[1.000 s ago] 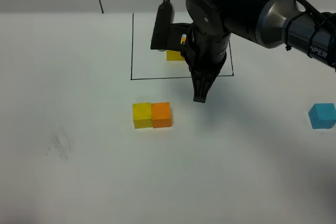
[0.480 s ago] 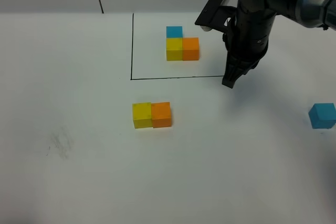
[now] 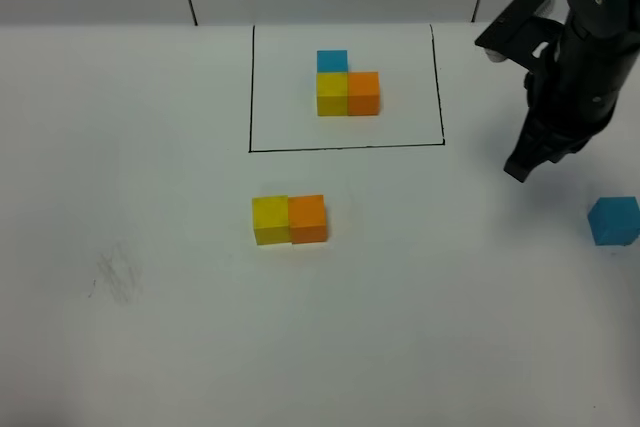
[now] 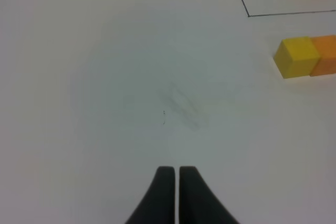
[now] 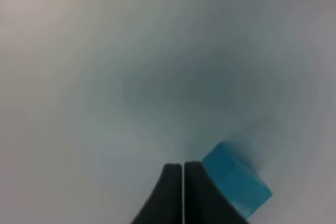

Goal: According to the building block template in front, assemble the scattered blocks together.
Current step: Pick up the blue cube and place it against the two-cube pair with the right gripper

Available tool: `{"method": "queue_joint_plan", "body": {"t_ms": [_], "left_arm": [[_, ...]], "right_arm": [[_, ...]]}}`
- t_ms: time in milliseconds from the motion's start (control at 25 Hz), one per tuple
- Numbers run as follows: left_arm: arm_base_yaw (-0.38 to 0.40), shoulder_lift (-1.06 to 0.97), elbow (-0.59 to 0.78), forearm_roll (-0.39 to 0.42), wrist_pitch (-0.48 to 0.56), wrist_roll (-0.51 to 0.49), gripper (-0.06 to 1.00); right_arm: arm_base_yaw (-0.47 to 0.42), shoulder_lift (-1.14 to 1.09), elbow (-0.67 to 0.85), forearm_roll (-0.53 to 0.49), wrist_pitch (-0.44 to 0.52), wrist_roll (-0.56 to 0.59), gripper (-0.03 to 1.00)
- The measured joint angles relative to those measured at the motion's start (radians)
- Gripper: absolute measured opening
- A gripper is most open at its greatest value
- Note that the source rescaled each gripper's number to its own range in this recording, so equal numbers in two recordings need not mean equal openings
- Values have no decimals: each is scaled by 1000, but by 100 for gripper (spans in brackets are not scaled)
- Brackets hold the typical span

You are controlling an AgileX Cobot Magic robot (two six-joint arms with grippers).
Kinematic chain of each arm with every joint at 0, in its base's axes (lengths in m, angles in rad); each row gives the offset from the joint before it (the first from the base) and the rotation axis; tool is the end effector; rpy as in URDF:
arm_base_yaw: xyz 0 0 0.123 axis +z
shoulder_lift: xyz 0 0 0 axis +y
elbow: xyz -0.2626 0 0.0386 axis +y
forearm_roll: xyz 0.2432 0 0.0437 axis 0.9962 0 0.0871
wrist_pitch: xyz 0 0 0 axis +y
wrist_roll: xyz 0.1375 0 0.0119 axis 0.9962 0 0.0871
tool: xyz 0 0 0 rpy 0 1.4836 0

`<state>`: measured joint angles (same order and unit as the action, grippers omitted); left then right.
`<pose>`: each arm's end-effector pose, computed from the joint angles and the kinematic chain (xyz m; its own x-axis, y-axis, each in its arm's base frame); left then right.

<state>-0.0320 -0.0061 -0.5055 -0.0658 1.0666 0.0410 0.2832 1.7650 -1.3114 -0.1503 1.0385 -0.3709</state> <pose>0.0505 -0.0096 0.2550 -0.4491 0.0235 -0.8932 0.0874 0.9960 -0.0177 0.3405 0.0805 0.1710 -0.7422 -0.6630 -0.0983 -0.6403 0.7447 -0.1882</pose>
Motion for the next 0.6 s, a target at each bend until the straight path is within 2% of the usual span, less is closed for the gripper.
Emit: {"method": "queue_joint_plan", "body": {"t_ms": [240,440,600], "left_arm": [[0,0,0,0,0,0,0],[0,0,0,0,0,0,0],[0,0,0,0,0,0,0]], "right_arm": [[-90,-101,190,-9,-76,77,1],[-152,-133,273,-11,-89,163,1],[-169,-133,324,-12,-171,260,1]]}}
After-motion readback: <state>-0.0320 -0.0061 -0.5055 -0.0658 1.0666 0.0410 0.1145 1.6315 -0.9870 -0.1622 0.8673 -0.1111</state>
